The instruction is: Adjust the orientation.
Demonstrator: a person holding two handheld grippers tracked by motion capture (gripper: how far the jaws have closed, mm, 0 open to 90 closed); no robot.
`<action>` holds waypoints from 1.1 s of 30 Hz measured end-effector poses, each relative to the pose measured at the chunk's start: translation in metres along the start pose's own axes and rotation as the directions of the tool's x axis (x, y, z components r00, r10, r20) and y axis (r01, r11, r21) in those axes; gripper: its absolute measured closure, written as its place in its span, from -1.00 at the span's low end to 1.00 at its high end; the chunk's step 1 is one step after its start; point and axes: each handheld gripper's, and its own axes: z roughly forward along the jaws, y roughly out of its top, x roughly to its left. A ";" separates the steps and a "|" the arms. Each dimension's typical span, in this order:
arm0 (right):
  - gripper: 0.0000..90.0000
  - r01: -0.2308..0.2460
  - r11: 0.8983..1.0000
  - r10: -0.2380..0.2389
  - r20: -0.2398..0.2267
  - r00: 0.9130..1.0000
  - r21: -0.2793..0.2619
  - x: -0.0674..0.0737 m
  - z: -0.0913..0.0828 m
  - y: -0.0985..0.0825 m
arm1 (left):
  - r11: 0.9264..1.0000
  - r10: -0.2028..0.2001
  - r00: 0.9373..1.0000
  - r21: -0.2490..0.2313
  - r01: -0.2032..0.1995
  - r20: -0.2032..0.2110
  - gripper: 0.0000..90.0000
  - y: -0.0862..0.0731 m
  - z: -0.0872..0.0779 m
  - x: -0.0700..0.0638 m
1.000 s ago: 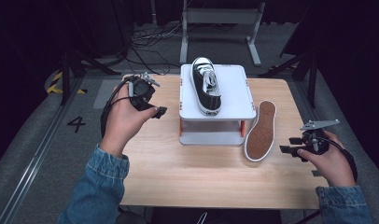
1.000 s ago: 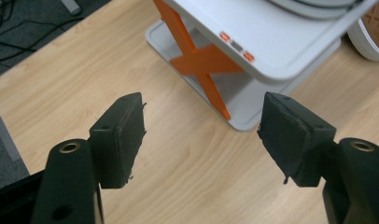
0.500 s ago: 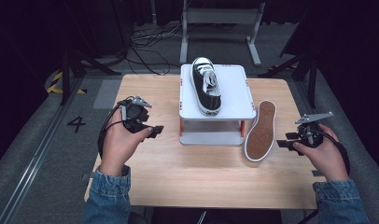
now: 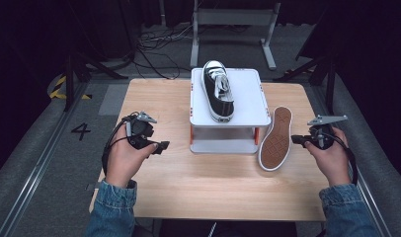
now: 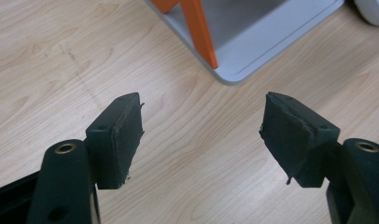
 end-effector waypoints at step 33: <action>0.68 -0.092 0.979 0.079 0.077 0.994 0.184 -0.028 0.026 -0.032 | 1.000 -0.007 1.000 0.030 0.006 0.015 -0.36 -0.010 0.006 0.005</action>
